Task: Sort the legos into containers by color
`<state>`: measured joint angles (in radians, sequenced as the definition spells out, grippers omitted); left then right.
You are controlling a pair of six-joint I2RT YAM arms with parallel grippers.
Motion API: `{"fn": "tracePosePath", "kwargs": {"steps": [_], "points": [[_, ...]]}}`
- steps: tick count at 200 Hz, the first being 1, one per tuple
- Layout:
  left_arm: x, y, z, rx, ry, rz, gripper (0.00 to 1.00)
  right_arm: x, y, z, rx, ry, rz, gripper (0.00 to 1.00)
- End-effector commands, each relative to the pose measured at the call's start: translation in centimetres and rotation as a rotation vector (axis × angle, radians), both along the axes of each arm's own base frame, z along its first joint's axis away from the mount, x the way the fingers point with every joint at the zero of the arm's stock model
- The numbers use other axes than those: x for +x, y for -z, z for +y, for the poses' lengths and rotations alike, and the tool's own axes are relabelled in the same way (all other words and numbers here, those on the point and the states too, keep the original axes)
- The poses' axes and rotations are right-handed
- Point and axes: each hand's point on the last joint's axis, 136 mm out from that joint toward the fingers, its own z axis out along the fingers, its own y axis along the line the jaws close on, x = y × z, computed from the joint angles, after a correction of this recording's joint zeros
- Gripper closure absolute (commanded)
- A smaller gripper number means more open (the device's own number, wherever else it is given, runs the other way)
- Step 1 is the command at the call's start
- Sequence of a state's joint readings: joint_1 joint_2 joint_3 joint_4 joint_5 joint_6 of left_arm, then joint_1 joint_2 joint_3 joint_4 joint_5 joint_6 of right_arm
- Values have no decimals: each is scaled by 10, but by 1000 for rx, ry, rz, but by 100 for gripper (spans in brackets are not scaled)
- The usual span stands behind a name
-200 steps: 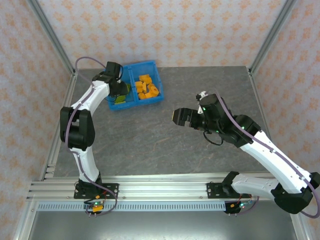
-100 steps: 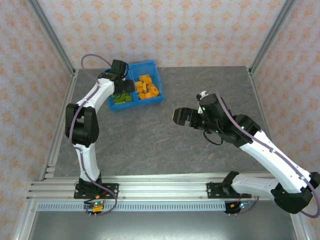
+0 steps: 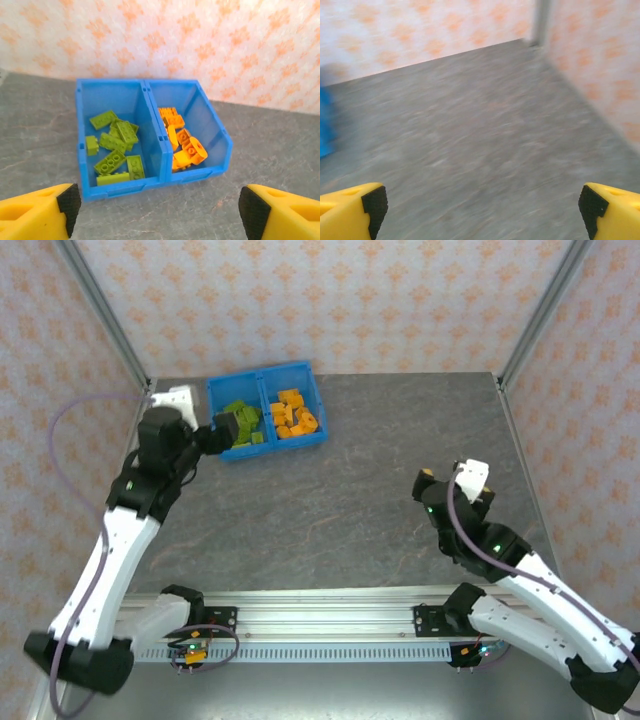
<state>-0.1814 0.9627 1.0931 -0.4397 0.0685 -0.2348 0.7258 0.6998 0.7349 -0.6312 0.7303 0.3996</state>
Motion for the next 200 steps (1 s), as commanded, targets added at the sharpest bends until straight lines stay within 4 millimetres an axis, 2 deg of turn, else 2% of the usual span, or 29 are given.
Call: {"fn": "tracePosePath", "kwargs": {"steps": [1, 13, 23, 45, 57, 72, 88, 98, 103, 109, 116, 121, 129, 142, 160, 183, 200], "points": [[-12, 65, 14, 160, -10, 110, 8, 5, -2, -50, -183, 266, -118, 1], [-21, 83, 14, 219, 29, 118, 3, 22, 23, -59, -167, 278, -109, 1], [-27, 95, 19, 253, 23, 111, 0, 31, 41, -76, -134, 329, -95, 1], [-36, 110, 49, 326, -130, 70, 0, 53, 77, -108, -63, 407, -39, 1], [-41, 117, 65, 358, -220, 63, 0, 70, 94, -115, -40, 393, -24, 1], [-42, 127, 70, 372, -252, 68, 0, 91, 112, -117, -25, 347, -40, 1], [-38, 137, 69, 360, -250, 73, 0, 113, 114, -112, -9, 291, -67, 1], [-34, 143, 68, 349, -256, 70, 0, 119, 126, -111, 23, 284, -89, 1], [-32, 146, 67, 347, -255, 65, 0, 126, 125, -108, 11, 256, -116, 1], [-30, 149, 67, 344, -255, 56, 0, 136, 126, -97, 16, 186, -94, 1], [-28, 152, 65, 344, -244, 38, 0, 142, 138, -85, 27, 103, 0, 1], [-26, 154, 63, 345, -235, 21, 0, 147, 148, -77, 23, 53, 6, 1], [-22, 155, 61, 344, -228, -14, 0, 152, 148, -63, 16, -47, -55, 1], [-18, 160, 63, 347, -243, -42, 0, 147, 149, -72, 20, 21, -2, 1], [-5, 168, 63, 349, -252, -58, 0, 144, 147, -77, 5, 61, -29, 1], [21, 179, 54, 360, -208, -64, 0, 146, 146, -76, 5, 53, -25, 1], [39, 192, 57, 366, -218, -39, 0, 146, 147, -75, 2, 49, -21, 1]]}}
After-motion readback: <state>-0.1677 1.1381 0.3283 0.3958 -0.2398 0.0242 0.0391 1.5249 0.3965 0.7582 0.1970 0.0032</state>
